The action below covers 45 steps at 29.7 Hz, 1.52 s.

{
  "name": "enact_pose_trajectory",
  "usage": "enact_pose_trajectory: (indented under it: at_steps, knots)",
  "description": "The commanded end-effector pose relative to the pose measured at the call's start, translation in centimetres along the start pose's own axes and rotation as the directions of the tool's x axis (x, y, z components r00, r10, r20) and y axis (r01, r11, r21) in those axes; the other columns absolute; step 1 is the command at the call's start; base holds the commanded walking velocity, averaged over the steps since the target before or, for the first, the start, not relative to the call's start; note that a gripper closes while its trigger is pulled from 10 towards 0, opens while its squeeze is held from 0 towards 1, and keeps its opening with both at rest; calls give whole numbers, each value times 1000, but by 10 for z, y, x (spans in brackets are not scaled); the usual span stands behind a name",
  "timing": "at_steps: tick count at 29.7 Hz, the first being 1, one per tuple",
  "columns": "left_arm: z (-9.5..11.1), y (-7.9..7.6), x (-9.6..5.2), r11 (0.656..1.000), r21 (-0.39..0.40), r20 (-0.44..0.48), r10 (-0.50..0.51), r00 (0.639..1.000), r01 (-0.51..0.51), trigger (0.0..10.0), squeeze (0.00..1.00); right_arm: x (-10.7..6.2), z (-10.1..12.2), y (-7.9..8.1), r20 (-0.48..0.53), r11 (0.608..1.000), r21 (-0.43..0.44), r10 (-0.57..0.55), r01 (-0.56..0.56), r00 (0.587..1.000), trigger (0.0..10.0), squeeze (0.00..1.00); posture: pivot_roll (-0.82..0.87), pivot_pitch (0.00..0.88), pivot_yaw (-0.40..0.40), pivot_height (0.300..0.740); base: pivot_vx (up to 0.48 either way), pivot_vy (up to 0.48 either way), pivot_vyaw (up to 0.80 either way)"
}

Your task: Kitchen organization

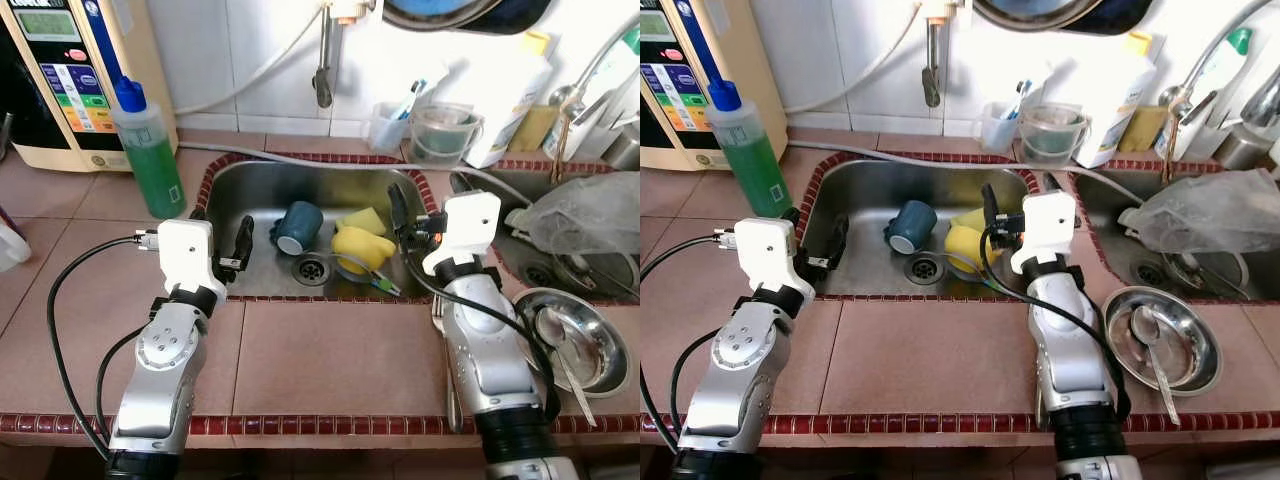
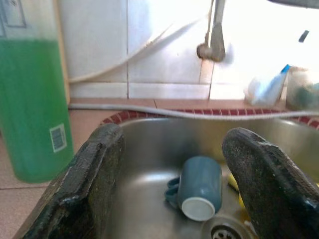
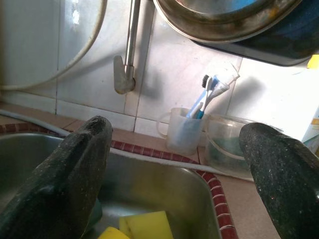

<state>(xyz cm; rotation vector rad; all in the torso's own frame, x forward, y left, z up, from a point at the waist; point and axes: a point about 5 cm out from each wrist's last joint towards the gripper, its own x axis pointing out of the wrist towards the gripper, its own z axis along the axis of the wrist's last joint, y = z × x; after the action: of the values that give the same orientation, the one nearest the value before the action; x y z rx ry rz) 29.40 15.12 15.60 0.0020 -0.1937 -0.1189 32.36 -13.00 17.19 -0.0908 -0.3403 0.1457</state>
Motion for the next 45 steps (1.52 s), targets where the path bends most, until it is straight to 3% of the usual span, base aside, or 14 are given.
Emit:
enact_pose_trajectory:
  at_steps: [1, 3, 25, 45]
  knots:
    - [0, 1, 1, 1000, 6, 9, 18, 1000, -18, 10000, 0, -3, -1, 2, 3, 1000, -11, 4, -4, 1000, 10000, 0, -7, 15, -39, 740, 0, 0, 0]
    - [-1, 1, 1, 1000, 11, 14, 11, 1000, -11, 10000, 0, -4, -2, 8, 4, 1000, -10, 19, -19, 1000, 10000, 0, -6, 6, -43, 740, 0, 0, 0]
    - [-7, -7, -10, 997, 68, 6, -40, 999, 40, 10000, 0, -19, -11, 12, -25, 1000, -12, 25, -25, 999, 10000, 0, -2, 0, -34, 740, 0, 0, 0]
    - [-6, -7, -12, 998, 51, 4, -43, 999, 43, 10000, 0, -21, -11, 13, -34, 1000, -12, 27, -27, 999, 10000, 0, 0, 11, -35, 740, 0, -463, 0]
